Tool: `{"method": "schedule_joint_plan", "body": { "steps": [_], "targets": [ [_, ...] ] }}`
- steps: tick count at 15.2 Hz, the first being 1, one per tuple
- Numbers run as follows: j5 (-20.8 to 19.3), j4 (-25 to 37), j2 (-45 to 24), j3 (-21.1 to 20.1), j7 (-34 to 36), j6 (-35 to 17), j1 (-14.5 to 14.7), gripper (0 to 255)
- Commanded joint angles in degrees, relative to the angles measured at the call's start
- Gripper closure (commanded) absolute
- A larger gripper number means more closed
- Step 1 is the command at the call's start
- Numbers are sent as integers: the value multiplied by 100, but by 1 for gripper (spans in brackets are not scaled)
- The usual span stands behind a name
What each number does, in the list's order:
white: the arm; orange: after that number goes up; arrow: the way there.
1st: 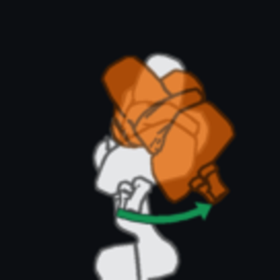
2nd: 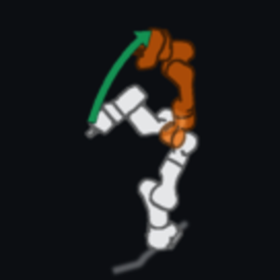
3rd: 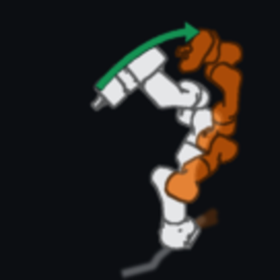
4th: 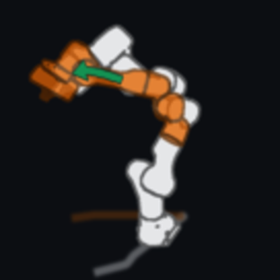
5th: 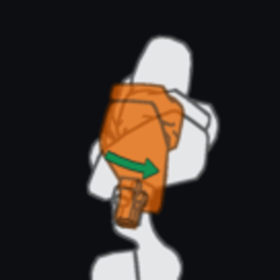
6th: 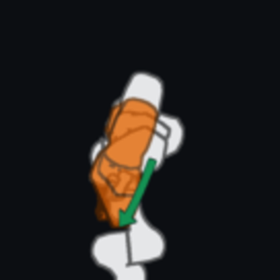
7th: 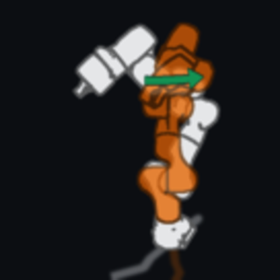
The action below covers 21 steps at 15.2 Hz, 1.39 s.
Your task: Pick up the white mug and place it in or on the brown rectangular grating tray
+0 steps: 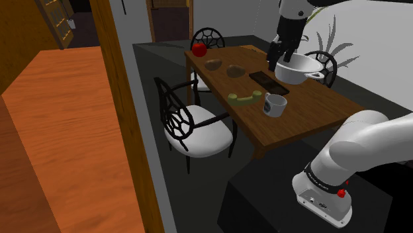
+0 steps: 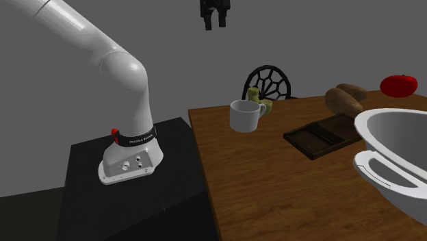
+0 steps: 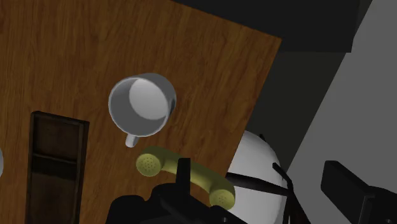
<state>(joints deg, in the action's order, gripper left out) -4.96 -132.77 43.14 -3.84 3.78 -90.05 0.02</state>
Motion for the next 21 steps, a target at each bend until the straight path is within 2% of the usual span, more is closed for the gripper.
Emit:
{"method": "schedule_joint_plan", "body": {
  "steps": [1,11,20,21],
  "targets": [
    [0,0,0,0,0,0,0,0],
    [-311,-1591,-165,769,-513,-1800,-274,0],
    [-606,-2422,-1230,1535,-1027,-3716,-578,0],
    [-610,-2434,-1267,1554,-1041,-3764,-584,0]
  ]
}}
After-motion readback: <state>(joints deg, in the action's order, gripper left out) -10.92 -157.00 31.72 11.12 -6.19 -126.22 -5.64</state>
